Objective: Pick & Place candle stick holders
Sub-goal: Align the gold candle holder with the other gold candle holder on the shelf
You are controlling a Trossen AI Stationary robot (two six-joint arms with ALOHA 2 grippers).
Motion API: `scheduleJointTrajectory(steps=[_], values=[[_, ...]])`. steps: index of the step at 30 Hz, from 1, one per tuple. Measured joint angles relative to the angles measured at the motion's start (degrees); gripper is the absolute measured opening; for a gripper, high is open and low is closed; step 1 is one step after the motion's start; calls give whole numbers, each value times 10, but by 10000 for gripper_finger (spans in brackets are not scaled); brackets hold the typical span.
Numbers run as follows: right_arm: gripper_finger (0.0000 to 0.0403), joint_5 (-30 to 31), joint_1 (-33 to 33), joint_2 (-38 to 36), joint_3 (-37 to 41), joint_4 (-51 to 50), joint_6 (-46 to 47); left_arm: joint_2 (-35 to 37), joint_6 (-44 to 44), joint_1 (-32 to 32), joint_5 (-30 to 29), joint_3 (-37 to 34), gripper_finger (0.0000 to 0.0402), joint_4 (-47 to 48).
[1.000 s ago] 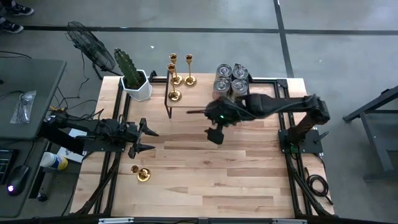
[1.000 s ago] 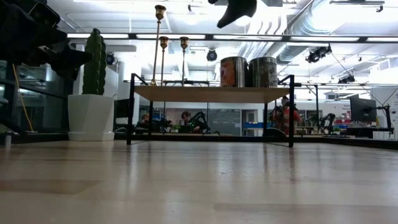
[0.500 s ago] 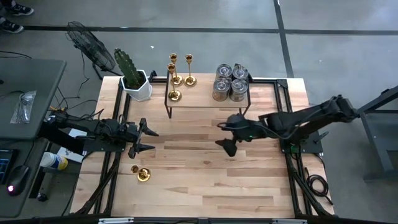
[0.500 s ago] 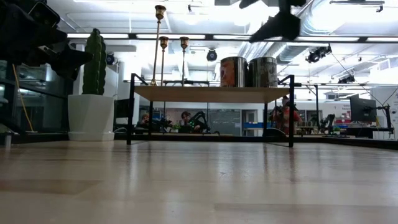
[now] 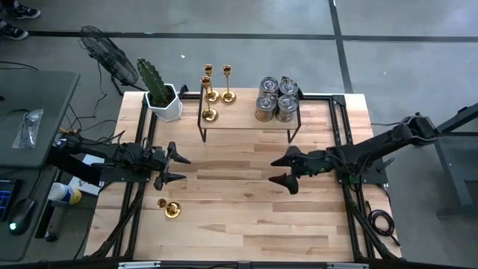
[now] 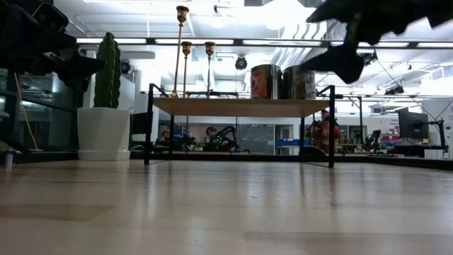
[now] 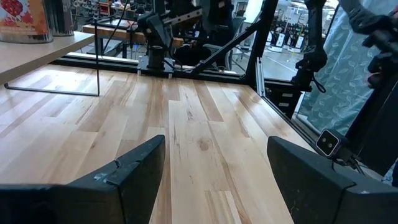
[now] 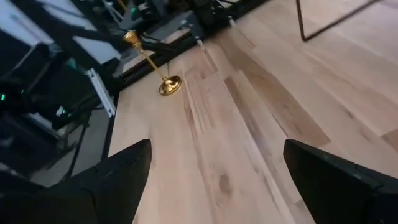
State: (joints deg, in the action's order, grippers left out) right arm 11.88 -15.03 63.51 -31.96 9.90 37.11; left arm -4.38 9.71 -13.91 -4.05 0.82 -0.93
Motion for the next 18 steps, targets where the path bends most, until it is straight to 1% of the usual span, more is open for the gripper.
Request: scheduleJointTrajectory(steps=[4, 6, 8, 12, 18], values=[[356, -3, 1, -29, 67, 75, -52, 0, 0, 0, 0, 0, 277, 0], [350, -4, 7, -52, 96, 101, -57, 0, 0, 0, 0, 0, 277, 0], [338, -4, 13, -82, 125, 106, -54, 0, 0, 0, 0, 0, 277, 0], [294, -4, 26, -148, 173, 105, -59, 0, 0, 0, 0, 0, 277, 0], [208, -4, 28, -237, 227, 105, -89, 0, 0, 0, 0, 0, 277, 0]])
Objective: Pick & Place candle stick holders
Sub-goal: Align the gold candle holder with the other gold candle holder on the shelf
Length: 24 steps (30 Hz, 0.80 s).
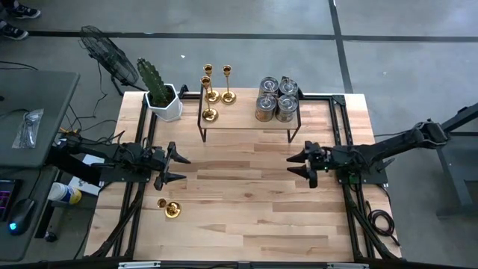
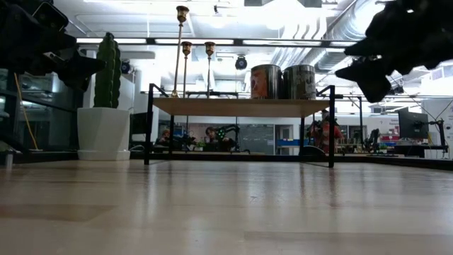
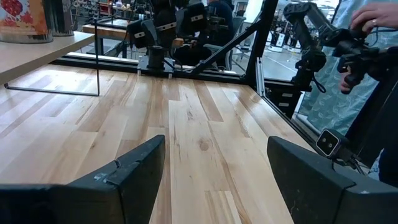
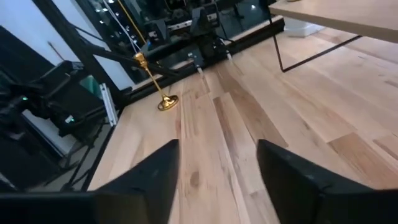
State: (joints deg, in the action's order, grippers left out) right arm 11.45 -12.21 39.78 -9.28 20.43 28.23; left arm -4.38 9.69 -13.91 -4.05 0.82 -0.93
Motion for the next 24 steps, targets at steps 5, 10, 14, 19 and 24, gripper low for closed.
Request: scheduleJointTrajectory(steps=[5, 10, 14, 19, 24], values=[[135, 0, 0, -65, 42, 0, -3, 0, 0, 0, 0, 0, 277, 0], [65, -15, 0, -109, 65, -1, -45, 0, 0, 0, 0, 0, 277, 0], [12, -68, 0, -132, 72, -2, -101, 0, 0, 0, 0, 0, 277, 0], [3, -87, 16, -159, 88, -12, -116, 0, 0, 0, 0, 0, 277, 0], [3, -117, 45, -196, 88, -44, -134, 0, 0, 0, 0, 0, 277, 0]])
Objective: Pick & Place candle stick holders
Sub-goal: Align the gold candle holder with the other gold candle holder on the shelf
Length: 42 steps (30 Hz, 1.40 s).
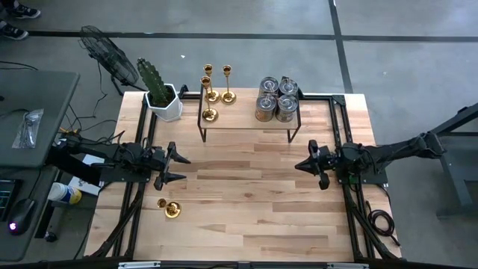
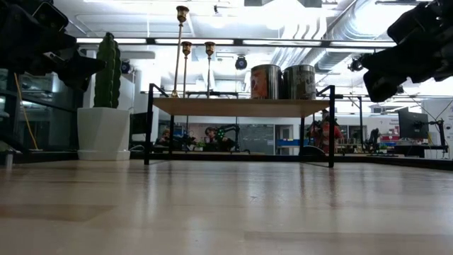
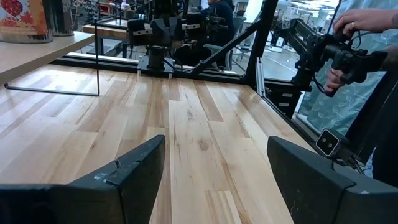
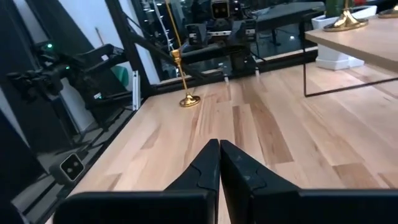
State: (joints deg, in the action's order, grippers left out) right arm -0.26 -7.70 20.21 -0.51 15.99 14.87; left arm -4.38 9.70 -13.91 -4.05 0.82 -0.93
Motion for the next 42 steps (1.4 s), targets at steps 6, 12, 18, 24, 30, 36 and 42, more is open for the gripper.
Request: scheduleJointTrajectory(steps=[6, 12, 18, 24, 30, 36, 42], values=[[3, -29, 23, -60, 0, -68, -12, 0, 0, 0, 0, 0, 277, 0], [4, -23, 22, -139, 0, -144, -11, 0, 0, 0, 0, 0, 277, 0], [4, -9, 22, -191, 0, -148, -30, 0, 0, 0, 0, 0, 277, 0], [4, -7, 22, -202, 1, -150, -29, 0, 0, 0, 0, 0, 277, 0], [4, -2, 22, -198, 1, -151, -28, 0, 0, 0, 0, 0, 277, 0], [4, -1, 22, -194, 1, -146, -27, 0, 0, 0, 0, 0, 277, 0], [4, 0, 22, -194, 1, -144, -27, 0, 0, 0, 0, 0, 277, 0]])
